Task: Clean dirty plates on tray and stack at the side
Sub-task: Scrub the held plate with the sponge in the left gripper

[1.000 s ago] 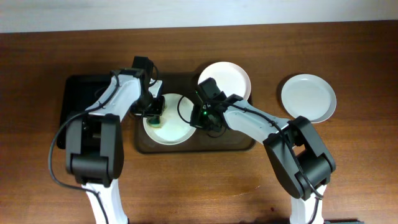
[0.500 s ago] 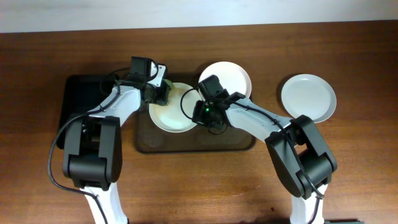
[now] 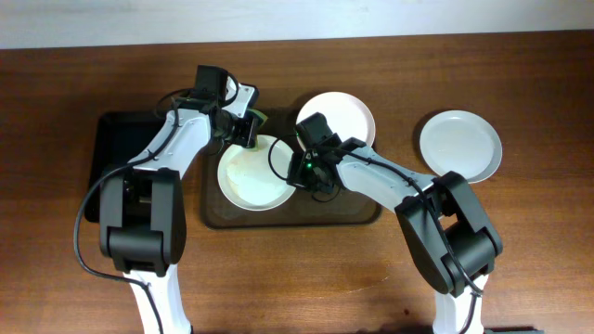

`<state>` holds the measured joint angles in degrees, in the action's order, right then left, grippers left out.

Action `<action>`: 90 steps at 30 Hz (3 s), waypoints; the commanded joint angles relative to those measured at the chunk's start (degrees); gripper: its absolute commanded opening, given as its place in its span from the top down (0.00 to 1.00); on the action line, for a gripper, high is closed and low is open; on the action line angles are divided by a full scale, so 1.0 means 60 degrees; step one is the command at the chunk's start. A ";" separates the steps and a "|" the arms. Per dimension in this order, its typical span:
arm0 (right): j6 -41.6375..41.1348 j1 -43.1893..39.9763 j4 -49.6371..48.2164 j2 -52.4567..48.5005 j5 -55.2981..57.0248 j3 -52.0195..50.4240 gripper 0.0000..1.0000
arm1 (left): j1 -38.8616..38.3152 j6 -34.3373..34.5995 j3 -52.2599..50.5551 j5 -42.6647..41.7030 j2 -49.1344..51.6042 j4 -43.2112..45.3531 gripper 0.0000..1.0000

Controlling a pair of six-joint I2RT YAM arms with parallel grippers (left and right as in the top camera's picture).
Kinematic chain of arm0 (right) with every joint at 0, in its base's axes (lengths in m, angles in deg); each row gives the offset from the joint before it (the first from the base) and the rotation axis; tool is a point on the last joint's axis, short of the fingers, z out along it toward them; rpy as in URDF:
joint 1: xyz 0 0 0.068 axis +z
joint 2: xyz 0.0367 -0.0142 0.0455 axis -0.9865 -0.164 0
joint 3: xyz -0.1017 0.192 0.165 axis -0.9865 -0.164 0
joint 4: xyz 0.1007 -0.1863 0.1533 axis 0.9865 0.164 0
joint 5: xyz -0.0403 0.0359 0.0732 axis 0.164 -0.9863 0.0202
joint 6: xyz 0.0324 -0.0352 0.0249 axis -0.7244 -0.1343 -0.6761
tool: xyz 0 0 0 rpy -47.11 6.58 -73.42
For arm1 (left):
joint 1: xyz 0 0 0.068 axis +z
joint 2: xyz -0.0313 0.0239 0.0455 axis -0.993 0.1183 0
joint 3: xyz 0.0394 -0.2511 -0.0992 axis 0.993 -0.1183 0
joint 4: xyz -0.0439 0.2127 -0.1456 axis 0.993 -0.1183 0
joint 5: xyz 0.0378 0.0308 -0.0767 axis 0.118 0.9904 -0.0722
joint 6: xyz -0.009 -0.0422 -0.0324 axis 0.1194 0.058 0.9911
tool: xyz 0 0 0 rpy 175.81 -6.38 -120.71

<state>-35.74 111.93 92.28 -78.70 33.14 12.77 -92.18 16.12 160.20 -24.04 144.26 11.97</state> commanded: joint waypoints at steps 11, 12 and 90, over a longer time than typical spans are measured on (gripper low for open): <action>0.0164 0.0076 -0.0029 -0.0204 -0.0051 -0.0051 0.96 | -0.0007 0.0328 0.0153 0.2590 0.0903 -0.4069 0.99; 0.0164 0.0076 -0.0029 -0.0204 -0.0051 -0.0051 0.96 | -0.0004 0.0328 0.0153 0.2590 0.0903 -0.4739 0.99; 0.0386 0.0076 0.0047 -0.0204 -0.0080 -0.0051 0.87 | 0.0062 0.2630 0.6247 0.3322 0.1249 -0.8229 1.00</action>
<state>-34.18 112.26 92.10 -78.81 32.31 12.77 -91.85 34.81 195.44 -2.12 151.94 -36.43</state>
